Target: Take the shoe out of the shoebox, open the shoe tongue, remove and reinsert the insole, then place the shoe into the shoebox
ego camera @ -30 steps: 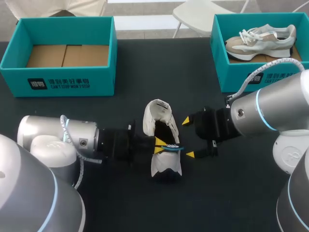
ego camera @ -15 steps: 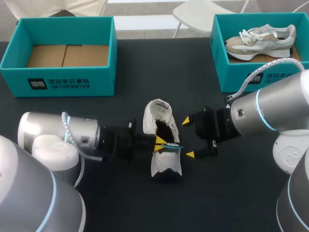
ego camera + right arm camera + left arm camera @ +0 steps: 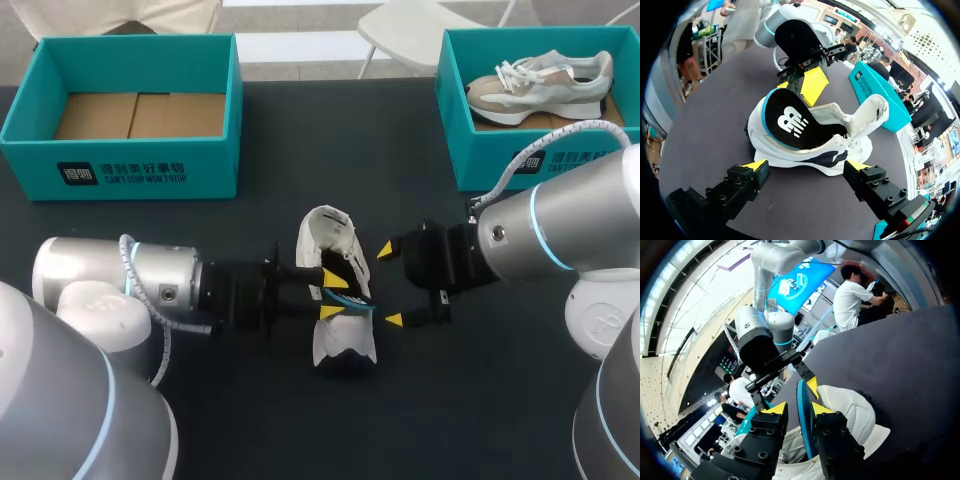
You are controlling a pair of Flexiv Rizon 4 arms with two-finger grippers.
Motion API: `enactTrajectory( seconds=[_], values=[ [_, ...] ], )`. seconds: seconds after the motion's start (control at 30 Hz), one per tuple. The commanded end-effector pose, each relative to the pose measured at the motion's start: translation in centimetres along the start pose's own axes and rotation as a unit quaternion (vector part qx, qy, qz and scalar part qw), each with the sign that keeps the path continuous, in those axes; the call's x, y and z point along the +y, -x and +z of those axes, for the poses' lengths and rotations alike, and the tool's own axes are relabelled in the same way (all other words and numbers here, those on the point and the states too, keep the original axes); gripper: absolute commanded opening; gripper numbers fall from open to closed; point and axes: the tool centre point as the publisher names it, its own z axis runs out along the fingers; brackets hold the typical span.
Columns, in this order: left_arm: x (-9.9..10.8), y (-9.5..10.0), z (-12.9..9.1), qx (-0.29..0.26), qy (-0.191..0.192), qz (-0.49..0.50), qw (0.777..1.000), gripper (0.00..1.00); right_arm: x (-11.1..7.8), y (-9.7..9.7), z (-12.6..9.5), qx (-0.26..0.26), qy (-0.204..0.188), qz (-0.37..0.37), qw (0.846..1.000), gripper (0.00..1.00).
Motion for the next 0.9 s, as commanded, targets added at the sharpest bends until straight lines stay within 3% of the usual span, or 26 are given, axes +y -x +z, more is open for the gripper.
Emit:
enactTrajectory(
  seconds=[0.03, 0.1, 0.53, 0.73, 0.77, 0.8, 0.9],
  values=[
    [-0.1, -0.3, 0.3, 0.007, -0.001, -0.003, 1.000, 0.12, 0.1, -0.1, 0.0, -0.001, 0.000, 0.000, 1.000, 1.00],
    [0.1, -0.7, 0.4, 0.010, -0.003, -0.008, 1.000, 0.00, 0.1, -0.1, 0.0, -0.001, 0.000, 0.000, 1.000, 1.00],
    [2.9, -1.7, -0.7, 0.032, 0.024, -0.014, 0.999, 0.00, 0.1, -0.1, 0.0, -0.001, 0.000, 0.000, 1.000, 1.00],
    [2.2, -1.7, -0.7, 0.030, 0.017, -0.016, 0.999, 0.00, 0.1, -0.1, 0.0, -0.001, 0.000, 0.000, 1.000, 1.00],
    [2.0, -1.6, -0.7, 0.027, 0.014, -0.015, 0.999, 0.20, 0.1, -0.1, 0.0, -0.001, 0.000, 0.000, 1.000, 1.00],
    [1.7, -1.5, -0.8, 0.024, 0.014, -0.013, 1.000, 0.28, 0.1, -0.1, 0.0, -0.001, 0.000, 0.000, 1.000, 1.00],
    [0.9, -1.0, -1.2, 0.016, 0.008, -0.007, 1.000, 0.34, 0.1, -0.1, 0.0, -0.001, 0.000, 0.000, 1.000, 1.00]
  ],
)
